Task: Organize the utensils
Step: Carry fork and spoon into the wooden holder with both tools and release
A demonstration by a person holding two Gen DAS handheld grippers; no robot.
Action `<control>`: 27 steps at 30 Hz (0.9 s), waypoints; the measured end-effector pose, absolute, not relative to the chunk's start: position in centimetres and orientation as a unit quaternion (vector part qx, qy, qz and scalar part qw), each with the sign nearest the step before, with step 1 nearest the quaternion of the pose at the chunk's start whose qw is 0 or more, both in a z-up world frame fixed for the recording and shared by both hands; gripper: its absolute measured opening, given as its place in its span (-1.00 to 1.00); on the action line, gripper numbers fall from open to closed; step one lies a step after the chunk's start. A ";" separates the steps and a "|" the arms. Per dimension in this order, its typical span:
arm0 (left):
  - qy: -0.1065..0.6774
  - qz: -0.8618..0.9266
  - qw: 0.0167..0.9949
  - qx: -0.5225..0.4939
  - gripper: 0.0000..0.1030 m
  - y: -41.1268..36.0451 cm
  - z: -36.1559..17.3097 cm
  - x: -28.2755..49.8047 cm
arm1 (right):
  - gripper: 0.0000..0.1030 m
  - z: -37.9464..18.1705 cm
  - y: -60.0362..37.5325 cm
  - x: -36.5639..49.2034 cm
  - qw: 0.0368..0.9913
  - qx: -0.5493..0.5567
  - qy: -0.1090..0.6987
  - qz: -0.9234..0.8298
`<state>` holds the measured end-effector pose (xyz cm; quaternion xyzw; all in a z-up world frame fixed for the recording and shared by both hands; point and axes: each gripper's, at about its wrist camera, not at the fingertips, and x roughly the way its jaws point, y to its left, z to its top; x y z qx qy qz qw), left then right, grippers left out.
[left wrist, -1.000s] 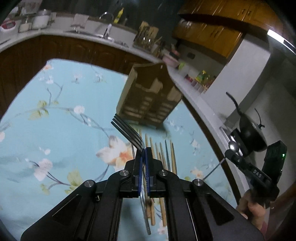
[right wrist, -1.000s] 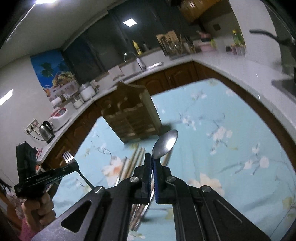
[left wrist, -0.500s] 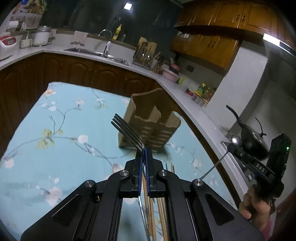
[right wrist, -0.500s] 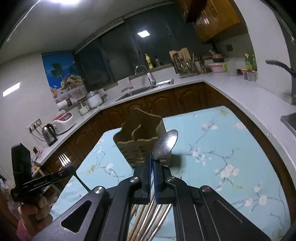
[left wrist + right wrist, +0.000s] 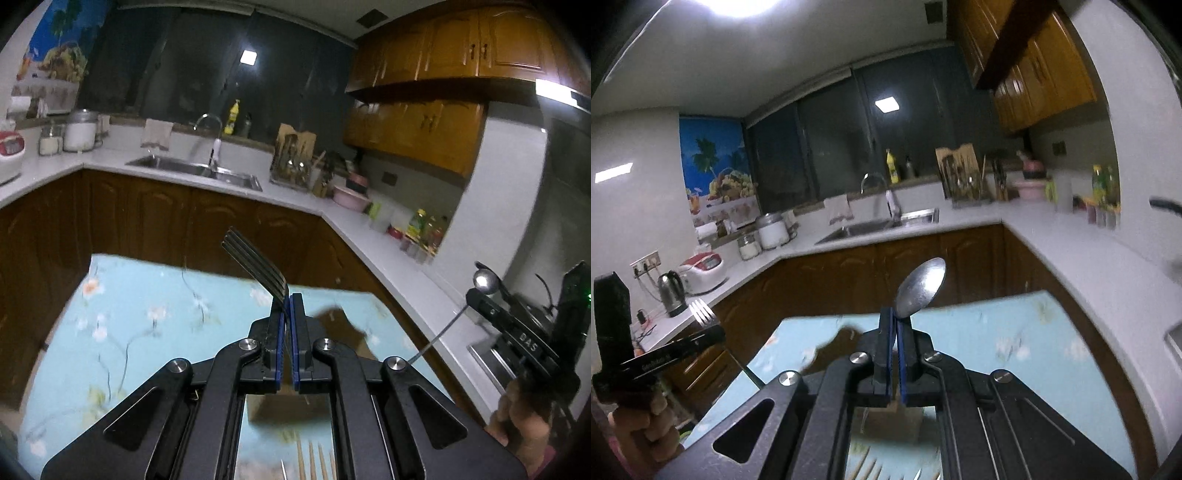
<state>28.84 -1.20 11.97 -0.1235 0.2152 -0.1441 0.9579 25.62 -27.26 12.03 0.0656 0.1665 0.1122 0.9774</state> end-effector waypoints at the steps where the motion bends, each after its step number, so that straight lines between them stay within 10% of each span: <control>1: 0.213 -0.142 0.959 -0.124 -0.96 -1.4 11.8 29.7 | -0.96 12.0 -27.0 26.4 0.978 0.062 0.164 0.110; 27: 0.290 -0.133 0.944 -0.090 -0.91 -4.9 3.2 35.4 | -0.94 2.0 -25.0 33.0 0.953 0.041 0.275 0.120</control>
